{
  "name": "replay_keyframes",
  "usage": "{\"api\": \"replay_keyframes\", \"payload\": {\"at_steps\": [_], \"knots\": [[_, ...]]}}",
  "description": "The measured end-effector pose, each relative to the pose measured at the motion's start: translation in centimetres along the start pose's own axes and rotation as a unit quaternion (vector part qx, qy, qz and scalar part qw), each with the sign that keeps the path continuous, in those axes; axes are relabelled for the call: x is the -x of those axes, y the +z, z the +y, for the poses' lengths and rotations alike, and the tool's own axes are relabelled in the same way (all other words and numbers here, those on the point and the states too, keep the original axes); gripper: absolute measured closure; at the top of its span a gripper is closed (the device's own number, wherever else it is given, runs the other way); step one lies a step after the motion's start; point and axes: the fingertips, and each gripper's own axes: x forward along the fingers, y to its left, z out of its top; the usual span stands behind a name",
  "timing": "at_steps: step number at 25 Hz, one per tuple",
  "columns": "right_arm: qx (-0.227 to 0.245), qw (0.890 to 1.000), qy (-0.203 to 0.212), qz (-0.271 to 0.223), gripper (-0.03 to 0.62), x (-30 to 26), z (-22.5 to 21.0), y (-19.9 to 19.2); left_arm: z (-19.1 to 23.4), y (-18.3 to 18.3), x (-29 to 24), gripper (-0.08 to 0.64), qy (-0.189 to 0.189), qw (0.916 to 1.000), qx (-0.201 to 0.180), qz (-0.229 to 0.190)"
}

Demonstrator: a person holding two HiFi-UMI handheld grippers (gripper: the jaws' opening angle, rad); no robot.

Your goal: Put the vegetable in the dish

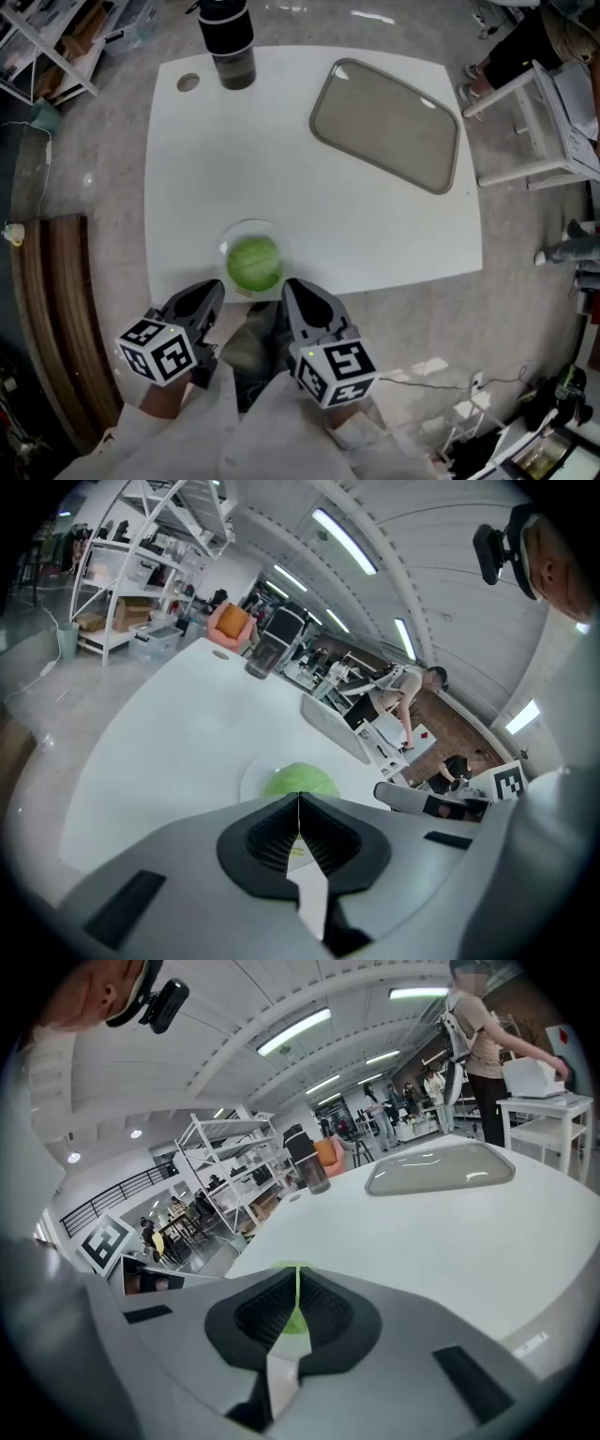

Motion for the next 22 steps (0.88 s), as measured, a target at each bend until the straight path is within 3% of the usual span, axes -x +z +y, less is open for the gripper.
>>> {"api": "replay_keyframes", "payload": {"at_steps": [22], "knots": [[-0.045,0.998,-0.009,0.053,0.577,-3.4,-1.9,-4.2,5.0,-3.0,-2.4,0.549,0.031,0.9965,0.068,0.036]]}}
